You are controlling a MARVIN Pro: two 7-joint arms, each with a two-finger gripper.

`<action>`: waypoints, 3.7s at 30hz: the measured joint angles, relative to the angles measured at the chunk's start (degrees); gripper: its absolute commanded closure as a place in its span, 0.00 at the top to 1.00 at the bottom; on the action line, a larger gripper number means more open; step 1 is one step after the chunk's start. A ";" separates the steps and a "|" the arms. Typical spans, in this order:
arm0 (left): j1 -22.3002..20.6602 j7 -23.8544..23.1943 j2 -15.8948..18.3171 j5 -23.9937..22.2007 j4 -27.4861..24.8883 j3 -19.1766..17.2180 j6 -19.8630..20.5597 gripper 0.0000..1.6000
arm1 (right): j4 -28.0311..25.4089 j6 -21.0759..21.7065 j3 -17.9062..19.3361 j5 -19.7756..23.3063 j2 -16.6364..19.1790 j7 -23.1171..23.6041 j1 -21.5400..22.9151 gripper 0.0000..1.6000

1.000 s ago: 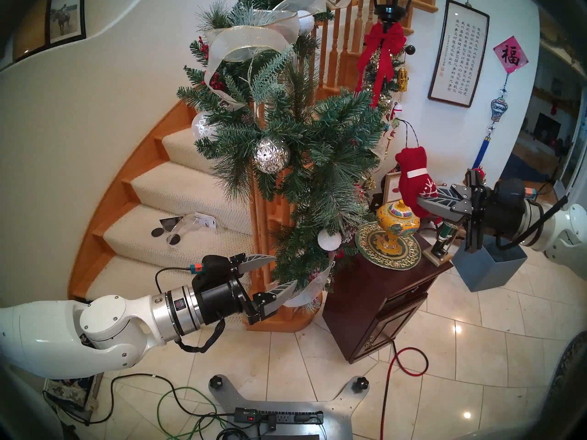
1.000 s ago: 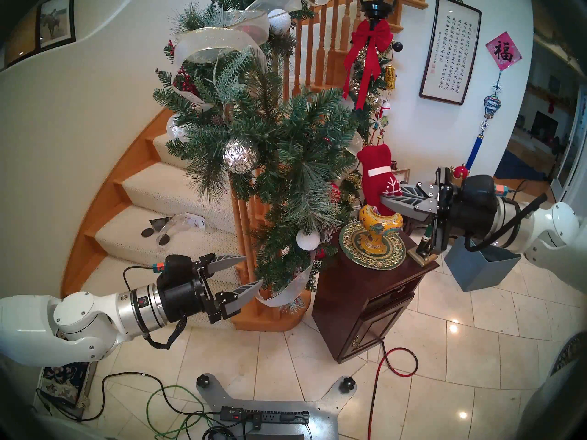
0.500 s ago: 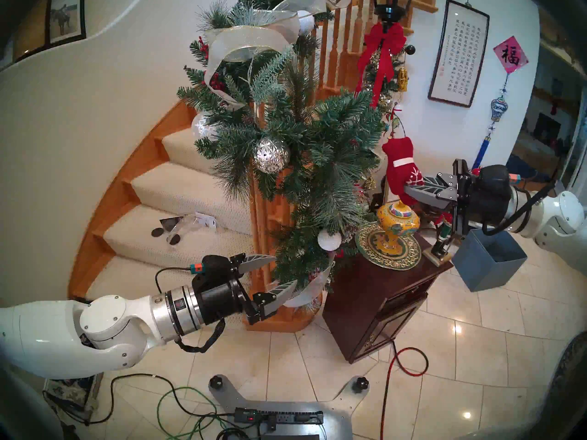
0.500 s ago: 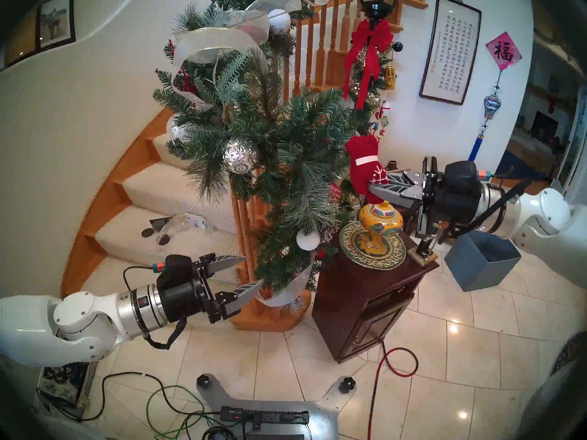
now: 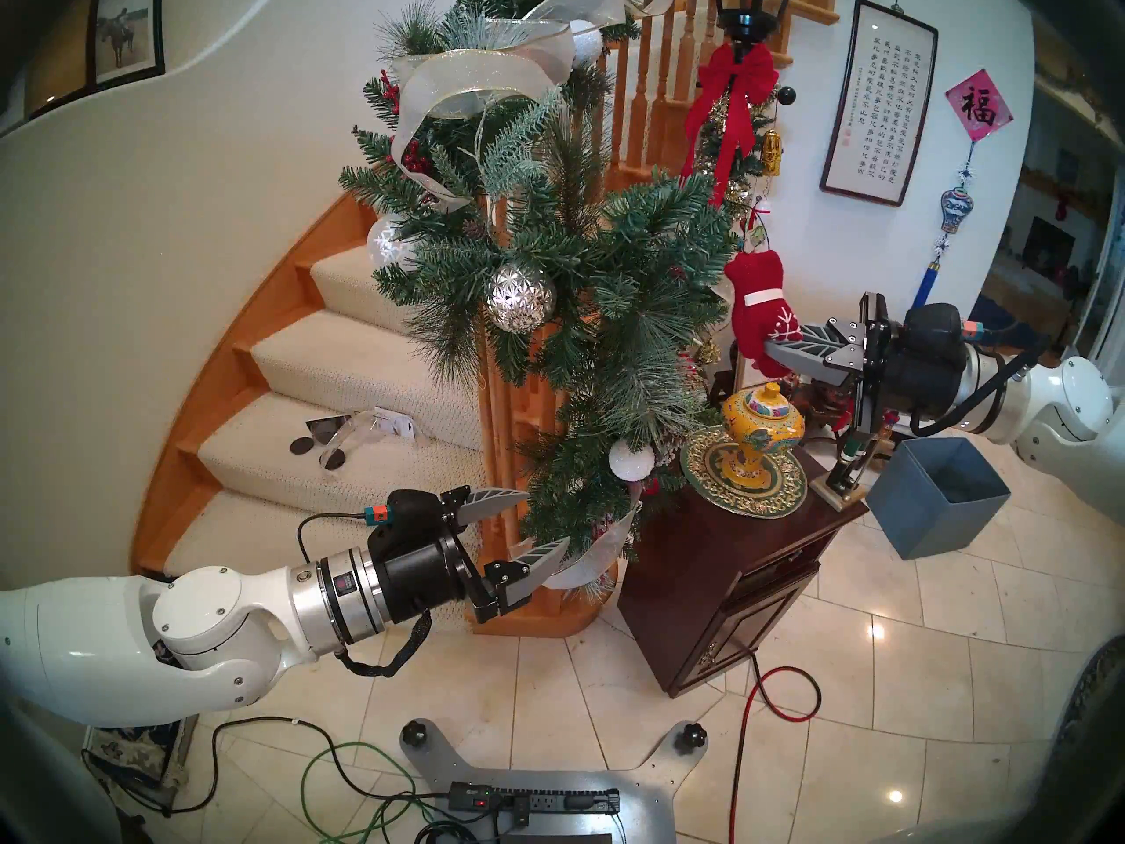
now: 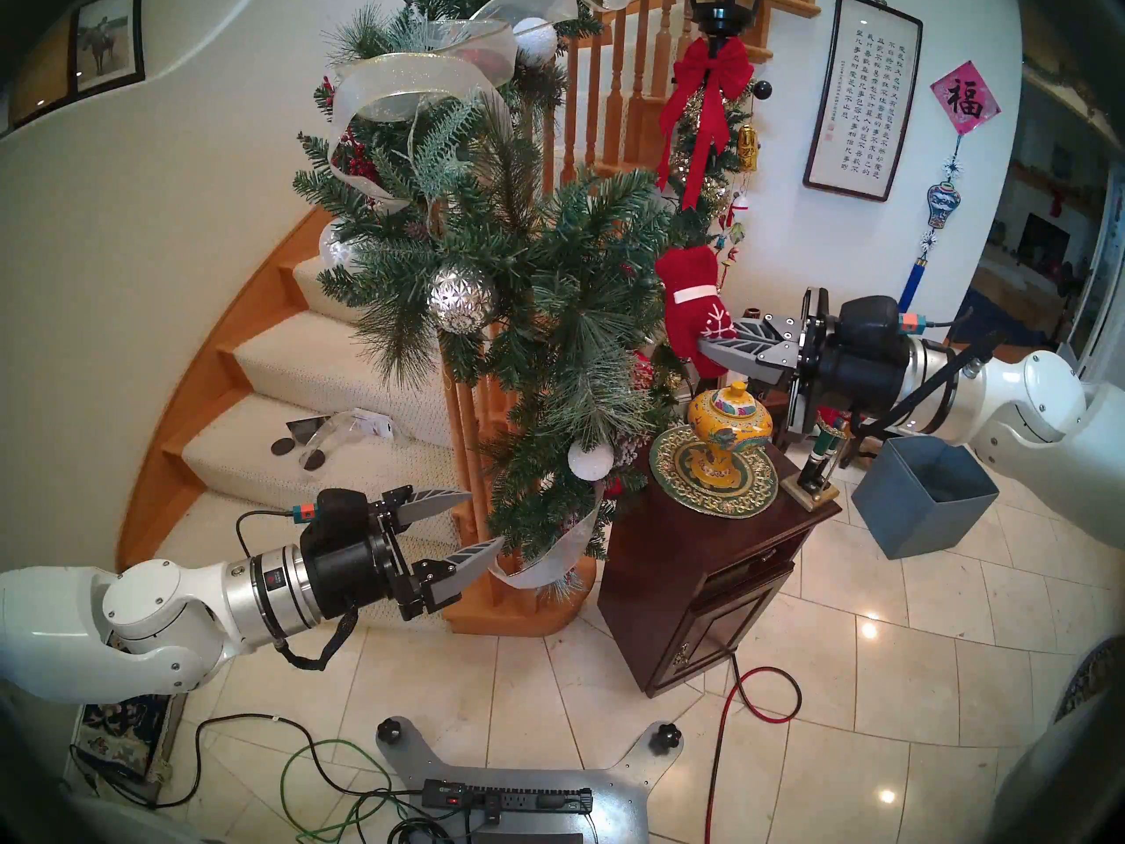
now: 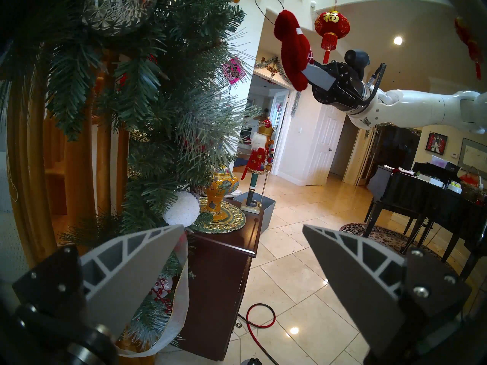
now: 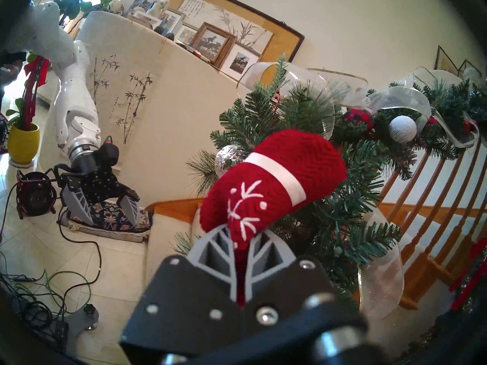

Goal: Hang the ornament onto the Christmas-tree-style decoration

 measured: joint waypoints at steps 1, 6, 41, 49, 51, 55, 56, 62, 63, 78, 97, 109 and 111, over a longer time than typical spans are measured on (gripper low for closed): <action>0.00 0.00 0.00 0.00 0.00 0.00 0.00 1.00 | 0.10 0.00 0.56 -0.13 0.09 -0.17 -0.56 0.00; 0.00 0.00 0.00 0.00 0.00 0.00 0.00 1.00 | 0.62 -0.01 3.54 -0.72 0.44 -0.84 -3.49 0.00; 0.00 -0.02 0.00 0.00 0.00 0.00 0.00 1.00 | 0.98 4.08 21.72 -1.64 1.38 -4.78 -21.33 0.00; 0.00 -0.02 0.00 0.00 0.01 0.00 0.00 1.00 | 0.77 4.68 24.98 -2.21 1.45 -5.50 -25.18 0.00; 0.00 -0.02 0.00 0.00 0.01 0.00 0.00 1.00 | 0.74 4.84 25.84 -2.35 1.47 -5.70 -26.19 0.00; 0.00 -0.02 0.00 0.00 0.01 0.00 0.00 1.00 | 0.71 5.07 27.60 -2.61 1.49 -6.05 -28.07 0.00; 0.00 -0.02 0.00 0.00 0.01 0.00 0.00 1.00 | 0.71 5.10 27.89 -2.65 1.50 -6.09 -28.36 0.00; 0.00 -0.02 0.00 0.00 0.01 0.00 0.00 1.00 | 0.70 5.11 30.63 -2.96 1.51 -6.36 -30.91 0.00; 0.00 -0.02 0.00 0.00 0.01 0.00 0.00 1.00 | 0.71 5.04 31.17 -3.02 1.51 -6.38 -31.41 0.00; 0.00 -0.02 0.00 0.00 0.00 0.00 0.00 1.00 | 2.44 2.22 39.32 -2.88 1.51 -5.49 -38.42 0.00; 0.00 -0.01 0.00 0.00 0.00 0.00 0.00 1.00 | 4.55 -2.08 47.99 0.60 -4.58 -6.53 -50.73 0.00; 0.00 -0.01 0.00 0.00 0.00 0.00 0.00 1.00 | 8.50 -7.86 52.20 6.19 -12.54 -7.19 -59.69 0.00; 0.00 -0.01 0.00 0.00 0.00 0.00 0.00 1.00 | 9.51 -9.28 52.72 7.49 -13.87 -6.94 -61.24 0.00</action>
